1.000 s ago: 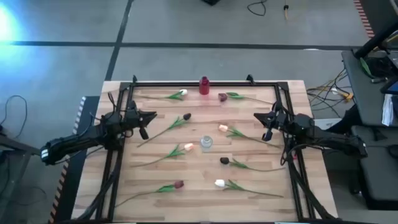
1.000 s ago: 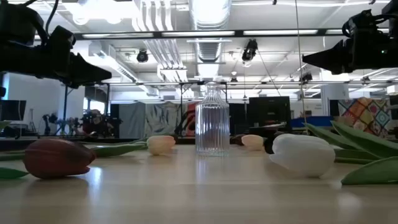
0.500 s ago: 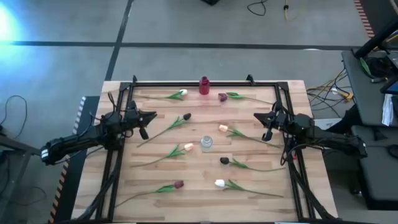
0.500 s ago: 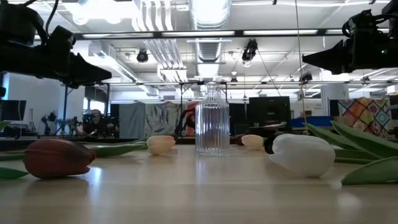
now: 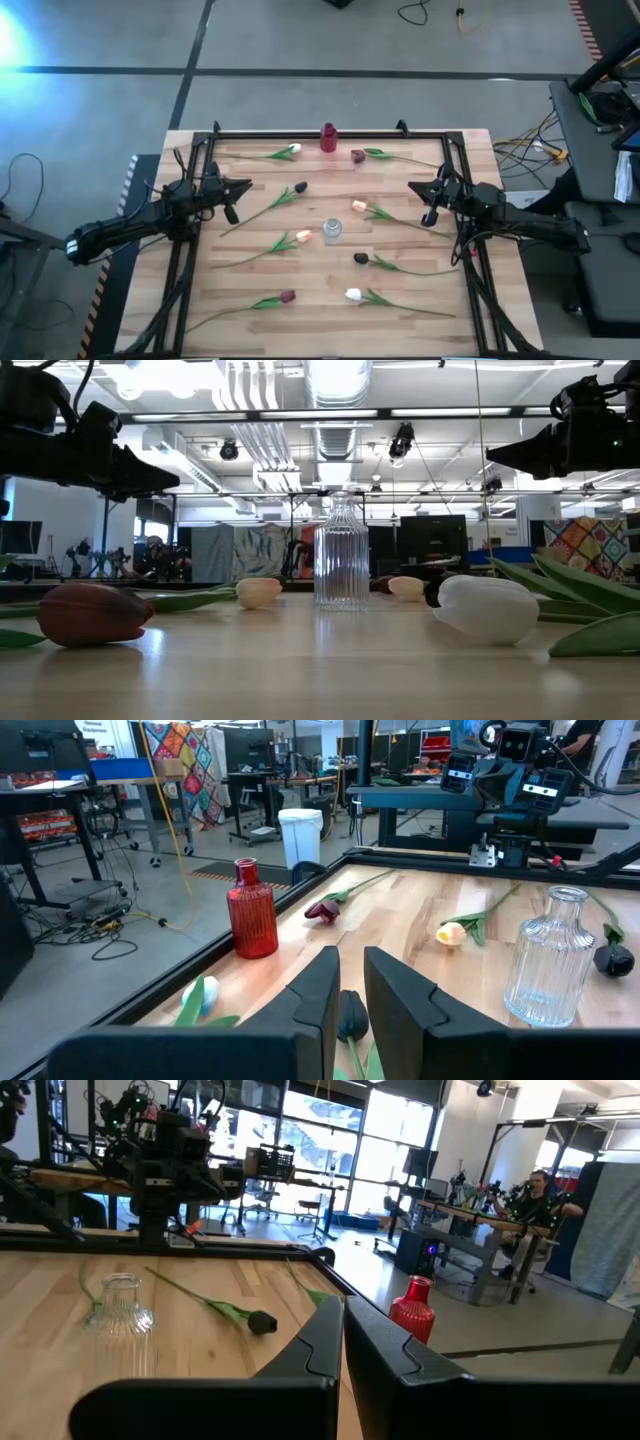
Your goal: Sort flowers into vase by color
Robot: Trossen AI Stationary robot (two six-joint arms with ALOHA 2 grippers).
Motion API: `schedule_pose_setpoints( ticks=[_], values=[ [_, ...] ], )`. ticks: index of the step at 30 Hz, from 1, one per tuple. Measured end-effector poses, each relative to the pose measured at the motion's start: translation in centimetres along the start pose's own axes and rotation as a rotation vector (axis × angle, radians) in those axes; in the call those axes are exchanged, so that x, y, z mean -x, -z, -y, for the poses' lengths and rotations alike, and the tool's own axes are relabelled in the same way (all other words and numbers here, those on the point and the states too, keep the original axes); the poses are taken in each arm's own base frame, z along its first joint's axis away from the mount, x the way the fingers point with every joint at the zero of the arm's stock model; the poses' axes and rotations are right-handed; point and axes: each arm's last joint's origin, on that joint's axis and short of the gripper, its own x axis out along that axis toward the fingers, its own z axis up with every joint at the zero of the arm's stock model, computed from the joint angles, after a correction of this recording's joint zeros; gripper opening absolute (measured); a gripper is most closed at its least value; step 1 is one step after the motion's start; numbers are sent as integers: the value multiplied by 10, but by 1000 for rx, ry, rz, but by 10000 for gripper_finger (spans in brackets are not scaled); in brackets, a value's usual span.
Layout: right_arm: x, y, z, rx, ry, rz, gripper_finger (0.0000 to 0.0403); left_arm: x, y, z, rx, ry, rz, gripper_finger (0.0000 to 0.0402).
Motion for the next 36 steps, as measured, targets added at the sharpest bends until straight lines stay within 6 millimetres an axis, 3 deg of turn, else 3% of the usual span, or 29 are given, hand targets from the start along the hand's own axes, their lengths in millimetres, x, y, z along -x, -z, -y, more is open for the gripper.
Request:
schedule_pose_setpoints(
  ticks=[28, 36],
  values=[
    [0, 0, 0, -1, 0, 4, 9, 0, 0, 0, 0, 0, 0, 36],
    [0, 1, 0, -131, -3, -9, 9, 0, 0, 0, 0, 0, 0, 36]
  ],
)
